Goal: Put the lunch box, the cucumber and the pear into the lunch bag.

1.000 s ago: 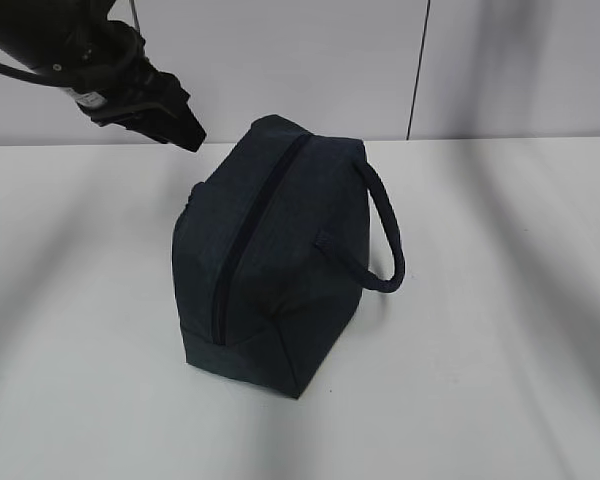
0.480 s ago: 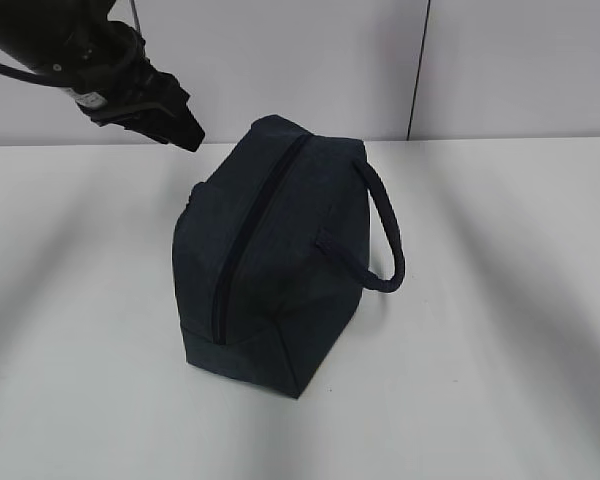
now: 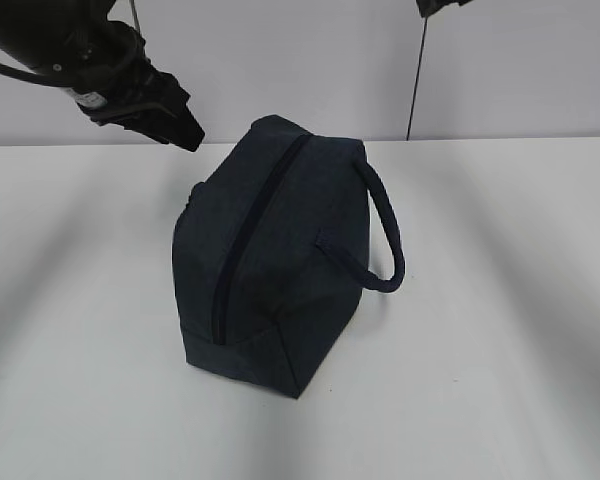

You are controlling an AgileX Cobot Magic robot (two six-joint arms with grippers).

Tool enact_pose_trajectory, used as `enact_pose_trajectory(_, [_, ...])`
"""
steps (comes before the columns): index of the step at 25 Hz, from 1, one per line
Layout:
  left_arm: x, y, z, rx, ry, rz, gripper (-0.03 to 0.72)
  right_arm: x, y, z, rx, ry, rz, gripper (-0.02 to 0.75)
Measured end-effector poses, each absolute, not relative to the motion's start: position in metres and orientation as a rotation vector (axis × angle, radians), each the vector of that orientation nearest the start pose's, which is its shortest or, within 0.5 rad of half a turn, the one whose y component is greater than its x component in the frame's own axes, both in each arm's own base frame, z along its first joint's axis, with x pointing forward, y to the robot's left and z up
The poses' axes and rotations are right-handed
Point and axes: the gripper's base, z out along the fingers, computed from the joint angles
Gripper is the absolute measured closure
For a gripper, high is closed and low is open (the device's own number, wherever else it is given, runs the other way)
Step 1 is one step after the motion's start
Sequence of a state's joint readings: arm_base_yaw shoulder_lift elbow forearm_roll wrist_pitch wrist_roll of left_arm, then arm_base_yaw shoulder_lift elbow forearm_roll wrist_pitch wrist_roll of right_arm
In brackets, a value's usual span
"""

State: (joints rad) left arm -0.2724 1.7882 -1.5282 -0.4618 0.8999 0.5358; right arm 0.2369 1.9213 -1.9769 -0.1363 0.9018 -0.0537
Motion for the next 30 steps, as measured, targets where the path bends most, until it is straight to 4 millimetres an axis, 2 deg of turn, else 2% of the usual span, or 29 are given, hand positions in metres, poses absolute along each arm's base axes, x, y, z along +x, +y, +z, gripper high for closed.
enact_pose_trajectory(4, [0.371,-0.137,0.296,0.769,2.443,-0.474,0.411,0.397,0.087,0.365,-0.392,2.362,-0.066,0.384])
enact_pose_trajectory(14, [0.371,-0.137,0.296,0.769,2.443,-0.474,0.412,0.279,0.063,0.345,-0.394,2.533,0.007,0.384])
enact_pose_trajectory(15, [0.371,-0.137,0.296,0.769,2.443,-0.474,0.412,0.262,0.060,0.349,-0.389,2.529,0.016,0.384])
enact_pose_trajectory(16, [0.371,-0.137,0.296,0.769,2.443,-0.474,0.412,0.258,0.060,0.347,-0.388,2.538,0.022,0.384])
enact_pose_trajectory(19, [0.371,-0.137,0.296,0.769,2.443,-0.474,0.412,0.229,0.053,0.353,-0.381,2.526,0.036,0.384])
enact_pose_trajectory(22, [0.371,-0.137,0.296,0.769,2.443,-0.474,0.412,0.202,0.047,0.369,-0.370,2.468,0.044,0.385])
enact_pose_trajectory(30, [0.371,-0.137,0.296,0.769,2.443,-0.474,0.412,0.147,0.033,0.407,-0.337,2.269,0.063,0.385])
